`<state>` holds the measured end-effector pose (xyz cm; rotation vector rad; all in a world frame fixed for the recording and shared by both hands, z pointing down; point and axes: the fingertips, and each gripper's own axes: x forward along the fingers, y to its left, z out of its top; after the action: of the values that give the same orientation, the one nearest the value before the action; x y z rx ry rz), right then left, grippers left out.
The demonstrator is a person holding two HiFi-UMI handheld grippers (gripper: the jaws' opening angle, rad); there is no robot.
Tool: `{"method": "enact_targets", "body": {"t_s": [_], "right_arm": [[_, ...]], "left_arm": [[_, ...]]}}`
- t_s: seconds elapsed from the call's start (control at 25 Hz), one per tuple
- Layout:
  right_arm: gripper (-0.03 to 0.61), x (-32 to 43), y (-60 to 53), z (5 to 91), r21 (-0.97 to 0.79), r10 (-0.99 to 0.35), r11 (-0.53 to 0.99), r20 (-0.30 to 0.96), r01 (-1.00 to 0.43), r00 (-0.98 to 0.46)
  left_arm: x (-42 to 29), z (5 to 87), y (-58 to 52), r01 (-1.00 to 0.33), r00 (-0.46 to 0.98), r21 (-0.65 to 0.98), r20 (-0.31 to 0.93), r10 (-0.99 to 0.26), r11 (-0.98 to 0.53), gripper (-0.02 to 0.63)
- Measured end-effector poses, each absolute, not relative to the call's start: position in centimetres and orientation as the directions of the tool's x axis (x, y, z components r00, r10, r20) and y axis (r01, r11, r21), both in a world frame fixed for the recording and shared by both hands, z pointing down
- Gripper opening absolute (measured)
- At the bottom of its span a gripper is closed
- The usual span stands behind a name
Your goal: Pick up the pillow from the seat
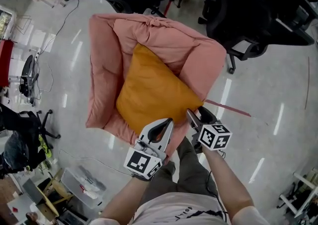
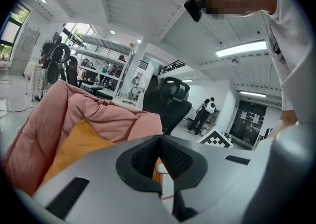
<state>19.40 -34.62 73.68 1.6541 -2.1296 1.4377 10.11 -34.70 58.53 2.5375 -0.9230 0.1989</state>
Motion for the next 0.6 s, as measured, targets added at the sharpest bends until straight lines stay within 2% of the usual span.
{"method": "enact_targets", "body": {"t_s": [0.52, 0.6], "right_arm": [[0.253, 18.5, -35.3, 76.7, -0.648, -0.682, -0.115, 0.602, -0.753, -0.414], [0.233, 18.2, -35.6, 76.8, -0.673, -0.679, -0.099, 0.584, -0.733, -0.445]], "left_arm": [[9.1, 60.6, -34.7, -0.651, 0.759, 0.357, 0.3, -0.578, -0.669, 0.011], [9.0, 60.9, -34.6, -0.652, 0.759, 0.359, 0.301, -0.578, -0.668, 0.011]]}}
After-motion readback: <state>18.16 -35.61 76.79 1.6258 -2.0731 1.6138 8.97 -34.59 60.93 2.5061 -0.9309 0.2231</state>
